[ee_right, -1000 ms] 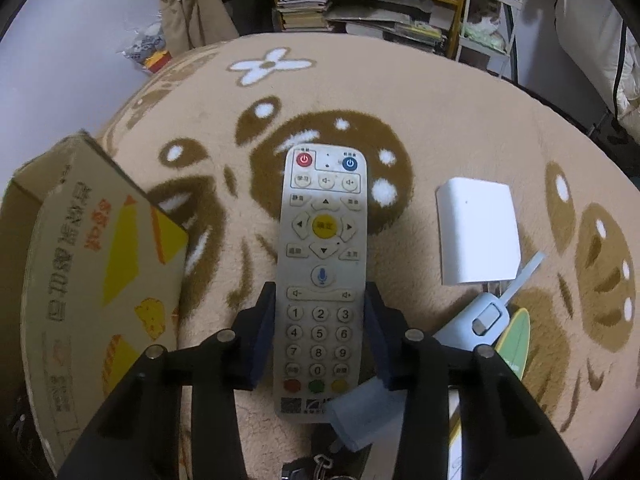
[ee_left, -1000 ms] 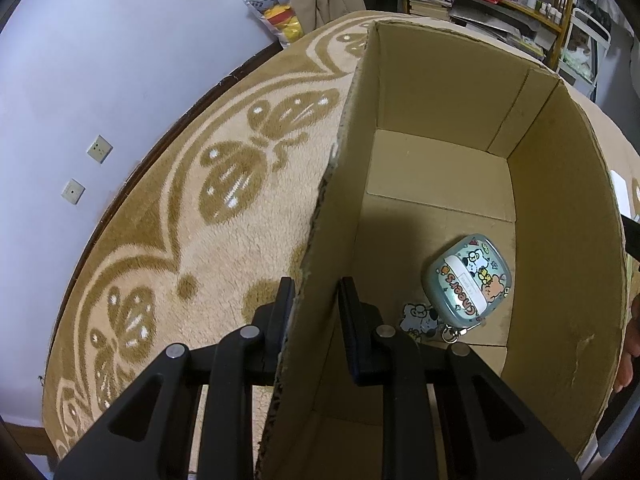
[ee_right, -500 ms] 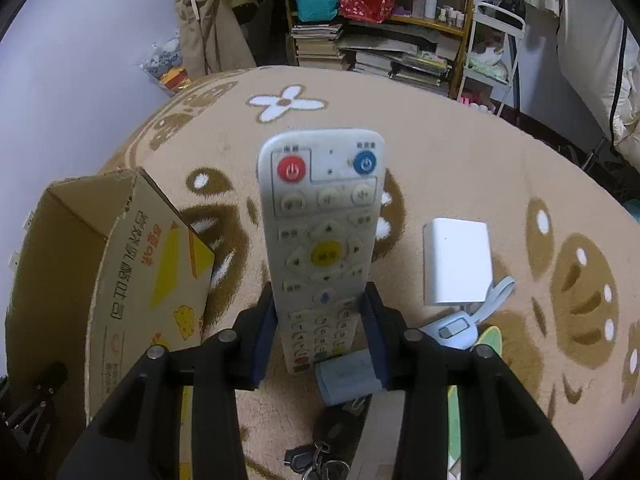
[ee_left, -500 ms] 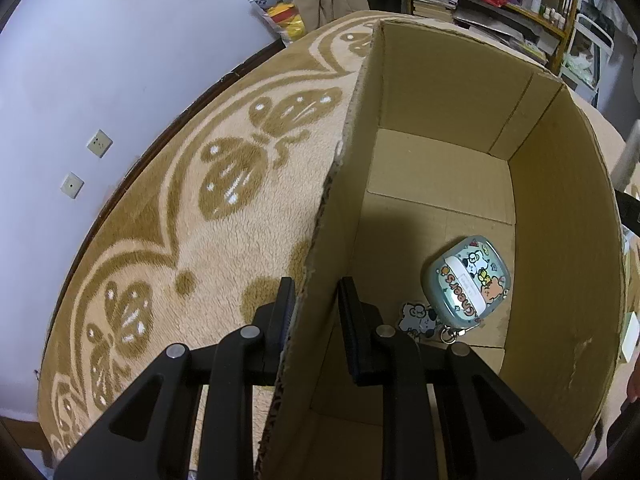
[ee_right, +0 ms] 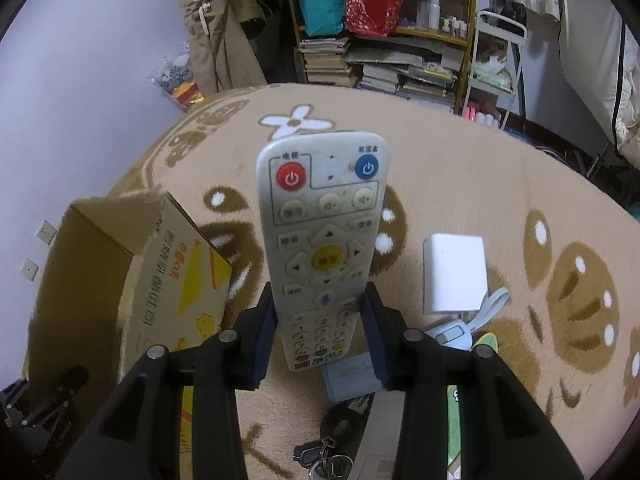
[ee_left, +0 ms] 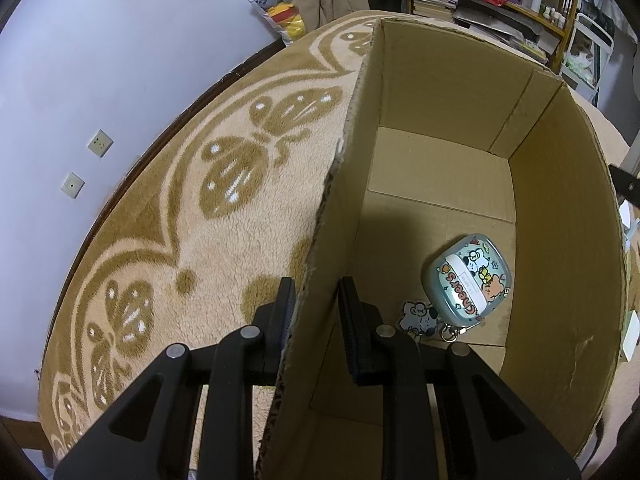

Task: Organize rigid objects
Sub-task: 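Lift the white remote and drop it into the box with the right gripper, then move the right gripper back to the items and grasp the white square pad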

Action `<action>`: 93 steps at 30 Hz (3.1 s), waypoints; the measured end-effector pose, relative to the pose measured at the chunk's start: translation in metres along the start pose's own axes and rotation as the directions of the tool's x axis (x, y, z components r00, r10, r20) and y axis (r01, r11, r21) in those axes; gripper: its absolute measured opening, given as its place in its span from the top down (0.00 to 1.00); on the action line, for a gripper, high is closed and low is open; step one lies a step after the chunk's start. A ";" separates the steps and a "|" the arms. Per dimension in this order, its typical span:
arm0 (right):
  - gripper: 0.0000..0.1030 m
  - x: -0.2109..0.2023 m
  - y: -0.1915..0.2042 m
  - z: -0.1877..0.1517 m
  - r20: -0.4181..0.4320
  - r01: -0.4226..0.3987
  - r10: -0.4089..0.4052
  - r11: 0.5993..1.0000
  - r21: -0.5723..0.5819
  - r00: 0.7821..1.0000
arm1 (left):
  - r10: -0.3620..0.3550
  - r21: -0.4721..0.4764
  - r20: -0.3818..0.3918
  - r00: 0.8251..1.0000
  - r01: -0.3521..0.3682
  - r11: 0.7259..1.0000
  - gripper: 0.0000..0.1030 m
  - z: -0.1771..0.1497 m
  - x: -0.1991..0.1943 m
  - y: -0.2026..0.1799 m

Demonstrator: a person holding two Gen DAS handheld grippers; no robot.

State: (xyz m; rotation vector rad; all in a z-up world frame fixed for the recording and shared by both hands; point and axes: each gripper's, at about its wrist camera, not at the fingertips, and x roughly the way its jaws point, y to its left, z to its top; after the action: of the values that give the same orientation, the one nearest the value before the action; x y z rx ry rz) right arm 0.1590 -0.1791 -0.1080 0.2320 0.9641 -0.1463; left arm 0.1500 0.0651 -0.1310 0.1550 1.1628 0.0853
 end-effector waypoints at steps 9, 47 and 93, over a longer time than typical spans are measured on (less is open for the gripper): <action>0.58 -0.041 0.013 0.025 0.100 -0.036 0.036 0.999 -0.008 0.994 | -0.011 -0.013 -0.002 1.000 0.011 1.000 0.79 -0.001 0.001 0.003; 0.57 -0.024 0.092 -0.003 0.137 -0.236 0.250 0.965 -0.110 0.958 | -0.028 -0.029 -0.008 1.000 0.027 0.999 0.79 0.000 0.002 0.004; 0.27 -0.029 -0.114 -0.103 -0.056 0.159 -0.150 0.955 0.249 0.987 | -0.041 -0.037 -0.015 0.999 0.040 0.999 0.78 0.002 0.002 0.008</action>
State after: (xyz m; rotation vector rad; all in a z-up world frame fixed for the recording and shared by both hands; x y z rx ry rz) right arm 0.0345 -0.2618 -0.1553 0.3953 0.9991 -0.4118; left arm 0.1524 0.0733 -0.1306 0.0983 1.1792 0.0723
